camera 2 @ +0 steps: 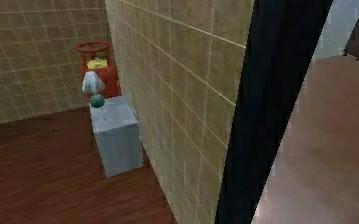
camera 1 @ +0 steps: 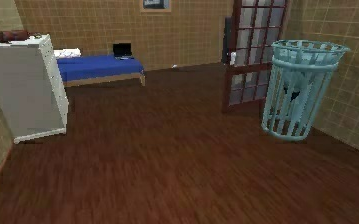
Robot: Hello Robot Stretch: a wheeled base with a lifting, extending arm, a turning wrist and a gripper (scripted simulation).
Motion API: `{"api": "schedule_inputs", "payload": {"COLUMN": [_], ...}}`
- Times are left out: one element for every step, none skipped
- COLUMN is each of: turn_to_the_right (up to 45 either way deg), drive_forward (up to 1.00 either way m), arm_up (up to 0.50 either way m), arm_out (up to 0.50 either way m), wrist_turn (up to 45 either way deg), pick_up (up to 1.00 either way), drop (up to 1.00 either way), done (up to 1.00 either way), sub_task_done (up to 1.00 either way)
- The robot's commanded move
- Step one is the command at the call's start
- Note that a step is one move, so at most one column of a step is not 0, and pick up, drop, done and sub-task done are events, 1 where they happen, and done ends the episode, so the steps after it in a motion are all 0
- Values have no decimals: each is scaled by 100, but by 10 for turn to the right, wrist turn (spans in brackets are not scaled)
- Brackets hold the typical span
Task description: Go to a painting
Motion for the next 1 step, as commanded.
{"api": "schedule_inputs", "payload": {"turn_to_the_right": [30], "drive_forward": [0], "arm_up": [0], "arm_out": [0], "wrist_turn": [0], "pick_up": [0], "drop": [0], "done": [0], "sub_task_done": [0]}}
